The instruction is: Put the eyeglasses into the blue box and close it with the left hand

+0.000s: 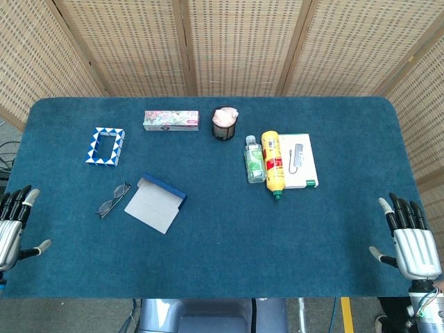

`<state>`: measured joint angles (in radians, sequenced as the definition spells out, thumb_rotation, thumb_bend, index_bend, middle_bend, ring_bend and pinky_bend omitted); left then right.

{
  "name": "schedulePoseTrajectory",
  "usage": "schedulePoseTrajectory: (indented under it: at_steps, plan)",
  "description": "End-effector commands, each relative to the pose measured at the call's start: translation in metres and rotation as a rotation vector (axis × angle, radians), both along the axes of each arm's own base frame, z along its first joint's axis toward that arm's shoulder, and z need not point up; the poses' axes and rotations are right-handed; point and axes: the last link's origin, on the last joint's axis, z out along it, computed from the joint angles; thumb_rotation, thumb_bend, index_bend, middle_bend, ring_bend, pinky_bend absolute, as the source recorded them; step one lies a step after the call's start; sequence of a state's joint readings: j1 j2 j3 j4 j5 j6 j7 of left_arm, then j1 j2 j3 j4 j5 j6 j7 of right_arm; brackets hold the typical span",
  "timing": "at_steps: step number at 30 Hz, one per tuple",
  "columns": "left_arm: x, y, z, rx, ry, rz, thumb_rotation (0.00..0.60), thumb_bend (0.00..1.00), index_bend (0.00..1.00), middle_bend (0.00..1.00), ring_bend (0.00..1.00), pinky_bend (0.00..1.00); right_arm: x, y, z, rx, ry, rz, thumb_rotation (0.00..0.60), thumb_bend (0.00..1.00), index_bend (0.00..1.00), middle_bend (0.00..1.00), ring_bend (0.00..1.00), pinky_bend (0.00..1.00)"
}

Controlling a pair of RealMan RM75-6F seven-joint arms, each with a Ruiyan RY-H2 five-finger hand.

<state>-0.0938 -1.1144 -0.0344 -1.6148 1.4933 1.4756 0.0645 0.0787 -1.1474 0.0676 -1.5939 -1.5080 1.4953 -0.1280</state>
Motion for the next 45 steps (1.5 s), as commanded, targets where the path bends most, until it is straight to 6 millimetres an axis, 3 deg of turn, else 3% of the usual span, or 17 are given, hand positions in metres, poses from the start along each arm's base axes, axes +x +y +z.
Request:
schedulePoseTrajectory:
  at_steps: [1, 9, 20, 24, 26, 33, 45]
  plan:
    - [0.0, 0.0, 0.0, -0.001, 0.0, 0.002, 0.6, 0.01, 0.0, 0.0, 0.0, 0.0, 0.0, 0.0, 0.0, 0.0, 0.0, 0.0, 0.6, 0.05, 0.0, 0.0, 0.0, 0.0]
    - [-0.001, 0.006, -0.004, -0.02, -0.005, -0.002, 0.6, 0.01, 0.0, 0.0, 0.0, 0.0, 0.0, 0.001, 0.0, -0.001, -0.008, -0.001, 0.6, 0.05, 0.0, 0.0, 0.0, 0.0]
    - [-0.014, 0.056, -0.045, -0.134, -0.147, 0.093, 0.6, 0.03, 0.0, 0.0, 0.0, 0.0, 0.0, 0.001, 0.0, 0.006, -0.016, -0.001, 0.6, 0.05, 0.0, 0.0, 0.0, 0.0]
    - [-0.01, 0.072, -0.061, -0.144, -0.154, 0.092, 0.6, 0.04, 0.0, 0.0, 0.0, 0.0, 0.0, 0.001, 0.0, 0.008, -0.02, -0.001, 0.6, 0.05, 0.0, 0.0, 0.0, 0.0]
    - [0.0, 0.093, -0.076, -0.141, -0.2, 0.082, 0.6, 0.05, 0.0, 0.0, 0.0, 0.0, 0.0, 0.0, 0.0, 0.009, -0.025, -0.002, 0.6, 0.05, 0.0, 0.0, 0.0, 0.0]
    - [0.011, 0.12, -0.094, -0.151, -0.22, 0.093, 0.6, 0.05, 0.0, 0.0, 0.0, 0.0, 0.0, 0.0, -0.001, 0.013, -0.033, -0.003, 0.6, 0.05, 0.0, 0.0, 0.0, 0.0]
    - [0.015, 0.135, -0.123, -0.174, -0.218, 0.121, 0.6, 0.05, 0.0, 0.0, 0.0, 0.0, 0.001, -0.001, -0.001, 0.018, -0.041, -0.005, 0.6, 0.05, 0.0, 0.0, 0.0, 0.0]
